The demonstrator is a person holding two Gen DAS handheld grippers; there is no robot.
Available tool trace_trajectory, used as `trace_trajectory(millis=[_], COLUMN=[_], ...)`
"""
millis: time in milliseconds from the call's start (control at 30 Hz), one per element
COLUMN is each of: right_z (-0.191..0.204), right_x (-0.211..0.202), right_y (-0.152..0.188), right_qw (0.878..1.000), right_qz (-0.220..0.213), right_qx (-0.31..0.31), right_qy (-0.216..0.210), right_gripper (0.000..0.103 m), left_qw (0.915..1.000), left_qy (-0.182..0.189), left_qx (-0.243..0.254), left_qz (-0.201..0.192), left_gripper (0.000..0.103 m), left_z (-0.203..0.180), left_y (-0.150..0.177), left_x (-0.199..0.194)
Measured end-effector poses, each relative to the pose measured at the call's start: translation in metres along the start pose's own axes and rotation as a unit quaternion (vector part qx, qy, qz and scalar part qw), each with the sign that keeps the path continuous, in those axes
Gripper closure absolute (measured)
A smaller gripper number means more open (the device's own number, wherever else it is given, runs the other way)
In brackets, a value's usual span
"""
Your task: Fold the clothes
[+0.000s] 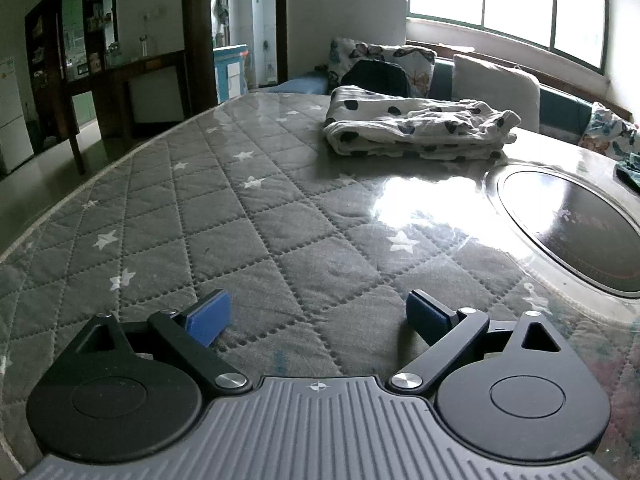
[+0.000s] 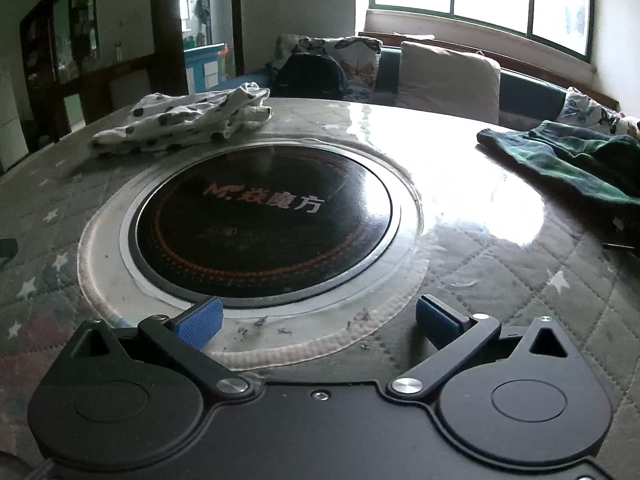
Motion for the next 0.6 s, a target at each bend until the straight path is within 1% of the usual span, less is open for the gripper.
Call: trace_trajectory(millis=[600], right_z=[-0.0012], right_x=[0.001], right_y=[0.0004], right_qw=[1.0], right_qz=[-0.001], right_qx=[-0.002], right_qy=[0.001], right_gripper=[0.0], left_qw=[1.0], left_qy=[0.003], left_qx=[-0.002], left_qz=[-0.003], left_gripper=[0.006], left_z=[0.0015], left_y=[0.0011], left_x=[-0.0005])
Point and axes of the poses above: each gripper's, at about its wrist camera, not at the fingertips, and x roughly the way its jaws point, z to its left, y to its underside, the point moved 9 cm from there along x, roughly the way its jaws point, and after that the axes turned 11 degrees about y, right-handed, at the moved point
